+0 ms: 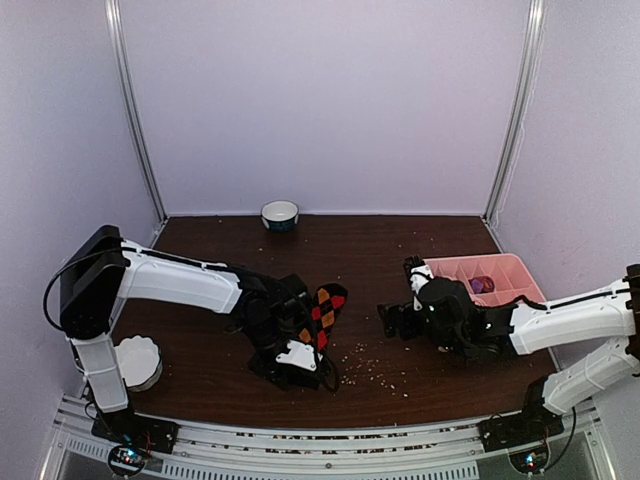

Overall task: Roll the socks
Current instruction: Pick up the sock from the center of the board.

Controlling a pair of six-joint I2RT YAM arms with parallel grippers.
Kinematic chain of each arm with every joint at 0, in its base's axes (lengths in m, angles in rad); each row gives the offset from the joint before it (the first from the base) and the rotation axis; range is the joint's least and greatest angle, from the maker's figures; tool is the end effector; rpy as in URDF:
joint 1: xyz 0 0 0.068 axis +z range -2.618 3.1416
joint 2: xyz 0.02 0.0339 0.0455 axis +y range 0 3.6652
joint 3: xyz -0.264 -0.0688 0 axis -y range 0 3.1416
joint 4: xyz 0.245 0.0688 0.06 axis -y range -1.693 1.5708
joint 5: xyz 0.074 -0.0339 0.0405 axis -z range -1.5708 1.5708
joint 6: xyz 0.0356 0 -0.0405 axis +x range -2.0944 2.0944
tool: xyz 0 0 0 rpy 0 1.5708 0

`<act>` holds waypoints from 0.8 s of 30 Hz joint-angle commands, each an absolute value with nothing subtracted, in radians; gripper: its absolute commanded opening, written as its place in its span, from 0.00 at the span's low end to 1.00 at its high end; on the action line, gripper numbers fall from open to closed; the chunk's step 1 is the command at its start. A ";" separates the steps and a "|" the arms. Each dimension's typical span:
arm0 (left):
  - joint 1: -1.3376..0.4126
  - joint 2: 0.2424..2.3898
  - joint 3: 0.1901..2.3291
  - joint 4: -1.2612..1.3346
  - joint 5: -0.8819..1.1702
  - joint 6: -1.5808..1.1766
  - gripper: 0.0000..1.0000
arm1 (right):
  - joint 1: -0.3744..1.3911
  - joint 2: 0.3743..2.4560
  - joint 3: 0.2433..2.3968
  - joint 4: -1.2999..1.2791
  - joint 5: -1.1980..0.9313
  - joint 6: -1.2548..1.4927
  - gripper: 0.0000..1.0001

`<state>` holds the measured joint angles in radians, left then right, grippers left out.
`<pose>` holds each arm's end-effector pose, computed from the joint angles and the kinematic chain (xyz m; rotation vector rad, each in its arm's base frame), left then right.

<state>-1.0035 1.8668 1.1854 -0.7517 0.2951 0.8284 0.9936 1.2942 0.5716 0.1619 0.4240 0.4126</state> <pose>0.1739 -0.2922 0.1513 2.3950 1.8004 -0.4617 0.1550 0.2111 0.1938 -0.3599 2.0711 0.4035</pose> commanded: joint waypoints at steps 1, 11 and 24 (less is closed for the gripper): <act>-1.009 1.891 1.198 -0.741 0.277 0.832 0.41 | 1.001 1.247 0.486 0.318 0.339 0.343 0.98; -0.997 1.914 1.203 -0.733 0.242 0.765 0.06 | 1.101 1.215 0.366 0.477 0.160 0.049 0.95; -0.805 2.057 1.450 -1.091 0.682 0.795 0.00 | 1.381 1.502 0.482 0.469 0.266 -0.149 0.77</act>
<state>-0.8356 2.0098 1.3853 -0.9390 0.5121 0.7628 1.3174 1.4185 0.4046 0.4454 0.2134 -0.0467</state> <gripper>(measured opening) 0.011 0.782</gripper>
